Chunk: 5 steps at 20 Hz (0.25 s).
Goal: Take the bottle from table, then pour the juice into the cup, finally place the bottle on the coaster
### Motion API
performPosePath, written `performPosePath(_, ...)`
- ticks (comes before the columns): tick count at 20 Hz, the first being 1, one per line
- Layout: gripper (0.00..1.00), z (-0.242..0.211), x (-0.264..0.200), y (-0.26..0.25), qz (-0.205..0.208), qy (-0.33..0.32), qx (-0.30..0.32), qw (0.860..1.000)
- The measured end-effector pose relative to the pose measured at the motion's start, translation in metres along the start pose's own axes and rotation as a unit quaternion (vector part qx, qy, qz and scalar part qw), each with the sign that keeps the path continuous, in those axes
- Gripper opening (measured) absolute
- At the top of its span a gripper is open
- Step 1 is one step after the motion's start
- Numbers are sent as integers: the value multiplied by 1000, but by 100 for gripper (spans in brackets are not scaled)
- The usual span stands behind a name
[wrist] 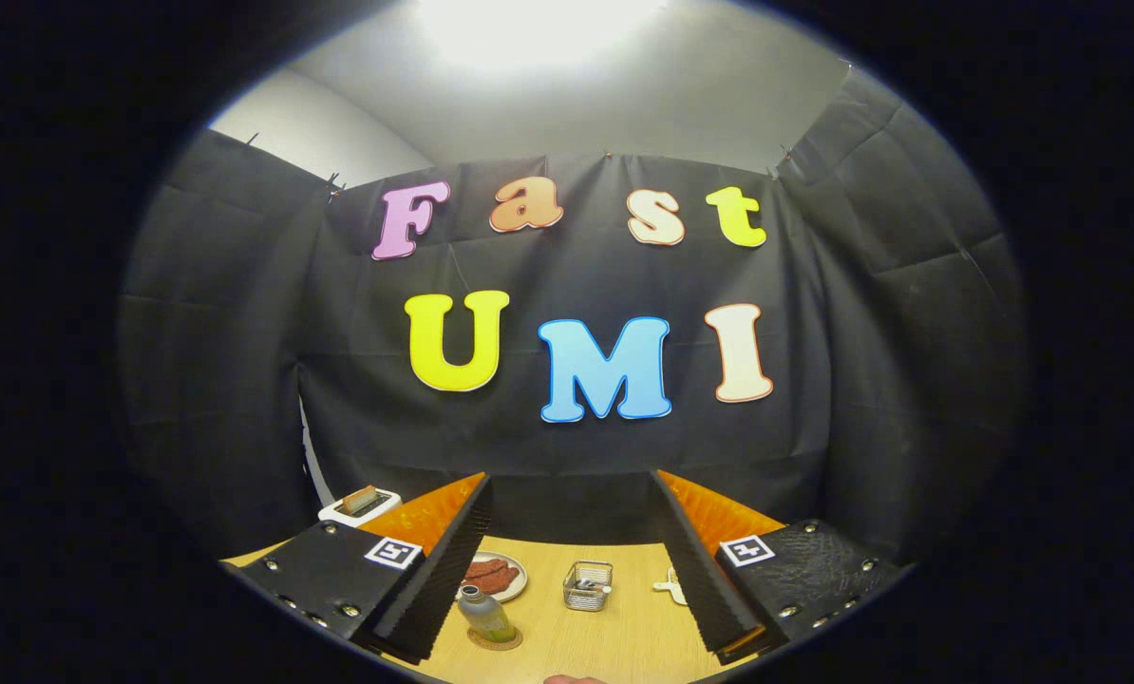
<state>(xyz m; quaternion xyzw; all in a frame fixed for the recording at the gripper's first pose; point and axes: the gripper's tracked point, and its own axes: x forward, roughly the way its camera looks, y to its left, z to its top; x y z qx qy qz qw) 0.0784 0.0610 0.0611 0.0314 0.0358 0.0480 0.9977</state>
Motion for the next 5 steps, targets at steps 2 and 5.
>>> performPosePath(2, 99, 9, -3, -9, -7, -4, -7, 1000)
performPosePath(5, 99, 9, -8, -20, -9, -6, -16, 1000)
